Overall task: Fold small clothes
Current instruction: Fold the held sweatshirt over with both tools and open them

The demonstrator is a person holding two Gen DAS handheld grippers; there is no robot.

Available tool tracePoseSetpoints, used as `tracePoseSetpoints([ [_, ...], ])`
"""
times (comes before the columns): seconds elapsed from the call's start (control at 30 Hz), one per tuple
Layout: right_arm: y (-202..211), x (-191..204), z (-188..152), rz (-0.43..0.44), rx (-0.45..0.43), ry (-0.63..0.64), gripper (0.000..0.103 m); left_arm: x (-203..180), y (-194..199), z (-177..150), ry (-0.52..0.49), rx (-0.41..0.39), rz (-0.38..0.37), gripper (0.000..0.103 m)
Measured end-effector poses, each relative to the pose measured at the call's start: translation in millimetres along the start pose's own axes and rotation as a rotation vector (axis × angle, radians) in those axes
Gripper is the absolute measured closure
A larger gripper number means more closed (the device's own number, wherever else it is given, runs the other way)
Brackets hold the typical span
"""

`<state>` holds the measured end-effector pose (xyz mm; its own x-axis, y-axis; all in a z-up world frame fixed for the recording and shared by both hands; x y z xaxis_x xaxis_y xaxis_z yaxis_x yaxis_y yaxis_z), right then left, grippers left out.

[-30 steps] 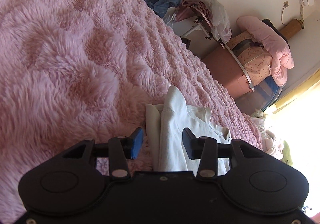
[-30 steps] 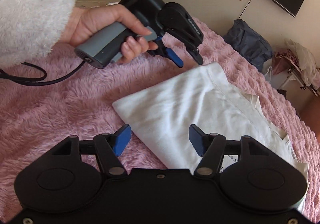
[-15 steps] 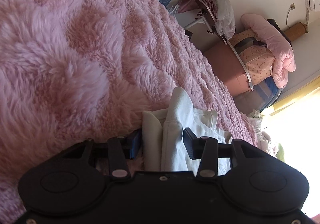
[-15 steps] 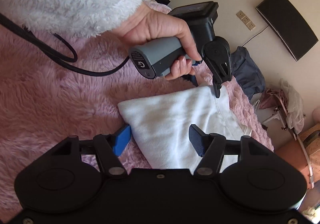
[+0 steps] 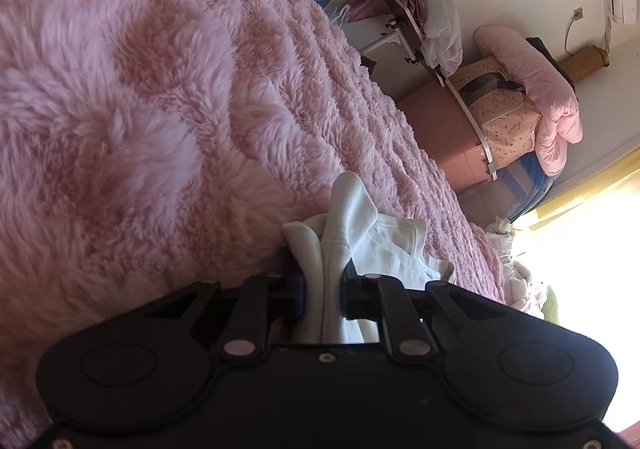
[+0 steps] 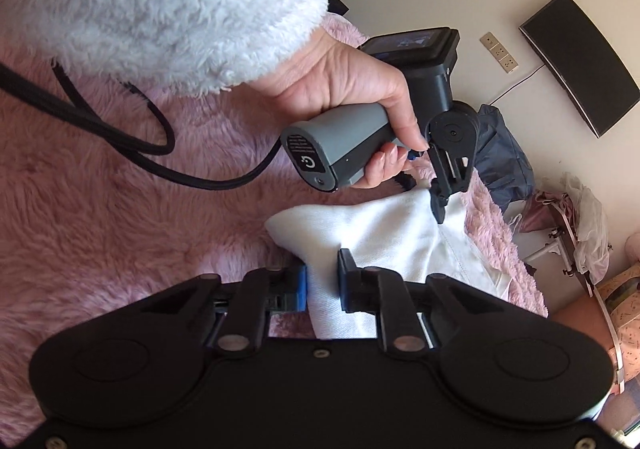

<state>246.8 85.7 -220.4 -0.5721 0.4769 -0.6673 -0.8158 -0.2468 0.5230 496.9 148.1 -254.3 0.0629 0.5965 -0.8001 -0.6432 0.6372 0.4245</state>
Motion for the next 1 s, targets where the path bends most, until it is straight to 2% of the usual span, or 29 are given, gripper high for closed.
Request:
tracePoseSetpoints([
  [0.13, 1.9, -9.2, -3.9, 0.01, -0.011, -0.044, 0.092, -17.9, 7.4, 5.6, 0.008, -0.003, -0.036, 0.092],
  [0.23, 11.6, -23.0, -2.7, 0.01, -0.033, -0.098, 0.097, -41.2, 9.3, 11.7, -0.011, 0.011, -0.031, 0.092],
  [0.37, 37.0, -47.5, -9.0, -0.04, -0.068, -0.165, 0.098, -80.6, 5.5, 16.5, -0.027, 0.018, -0.013, 0.092],
  [0.5, 63.6, -81.8, -22.9, -0.093, -0.095, -0.255, 0.099, -122.6, -7.3, 11.9, -0.05, 0.021, -0.045, 0.092],
  [0.7, 100.2, -144.2, -70.8, -0.164, -0.092, -0.39, 0.099, -197.9, -51.6, -11.1, -0.133, 0.061, -0.04, 0.092],
  [1.0, 127.9, -188.3, -161.3, -0.263, -0.021, -0.506, 0.099, -284.7, -141.1, -74.7, -0.211, 0.149, -0.06, 0.092],
])
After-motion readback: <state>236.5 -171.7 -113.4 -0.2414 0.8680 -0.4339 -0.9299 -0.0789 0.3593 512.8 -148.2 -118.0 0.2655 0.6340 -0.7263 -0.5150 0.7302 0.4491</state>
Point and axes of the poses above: each gripper's, at about its wrist camera, not at the fingertips, and y roughly against the way its jaws point, x to its left, z to its top, the point moved 4 cm from there along -y, roughly the way its jaws point, and after that the axes turned 1 degree about z, right-handed, at the moved point
